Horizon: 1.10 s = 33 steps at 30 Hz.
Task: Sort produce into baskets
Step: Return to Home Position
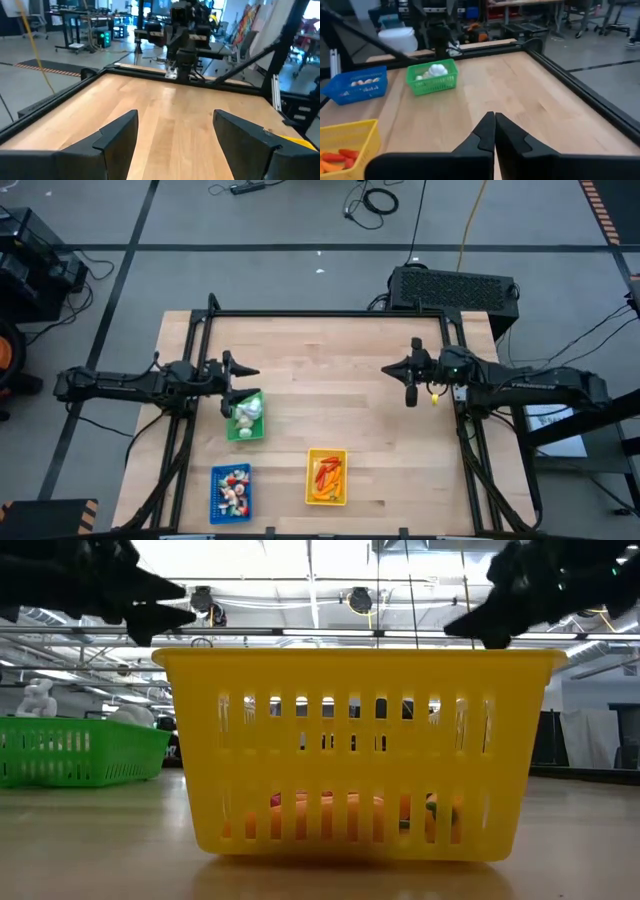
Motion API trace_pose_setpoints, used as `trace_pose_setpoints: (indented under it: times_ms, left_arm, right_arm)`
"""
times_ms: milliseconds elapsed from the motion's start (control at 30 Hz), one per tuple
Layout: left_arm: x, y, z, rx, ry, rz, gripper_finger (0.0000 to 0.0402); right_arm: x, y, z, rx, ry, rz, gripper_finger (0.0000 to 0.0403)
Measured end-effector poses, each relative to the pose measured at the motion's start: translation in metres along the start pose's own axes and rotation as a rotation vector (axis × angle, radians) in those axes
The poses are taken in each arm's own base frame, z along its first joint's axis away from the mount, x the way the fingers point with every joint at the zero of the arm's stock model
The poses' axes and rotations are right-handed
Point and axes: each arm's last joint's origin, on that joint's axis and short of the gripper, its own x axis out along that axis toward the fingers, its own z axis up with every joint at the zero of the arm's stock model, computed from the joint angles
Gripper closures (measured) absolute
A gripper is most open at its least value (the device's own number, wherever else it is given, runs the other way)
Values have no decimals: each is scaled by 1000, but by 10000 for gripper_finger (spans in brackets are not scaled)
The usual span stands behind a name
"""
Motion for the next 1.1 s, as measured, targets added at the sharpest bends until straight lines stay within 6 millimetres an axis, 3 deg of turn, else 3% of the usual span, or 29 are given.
trace_pose_setpoints:
  times_ms: [233, 467, 633, 1100]
  left_arm:
    - [-9, 5, -13, -51, -26, 22, 137]
    - [-22, 11, -21, -68, -8, 77, 137]
    - [-30, 14, -17, -72, -71, 127, 137]
    - [-40, 29, -25, -116, -25, 302, 137]
  right_arm:
    - [-8, -10, -39, 73, -34, -26, 403]
    - [-18, -14, -64, 126, -51, -37, 402]
    - [-23, -19, -88, 156, -61, -82, 402]
    - [-30, -15, -94, 166, -16, -138, 402]
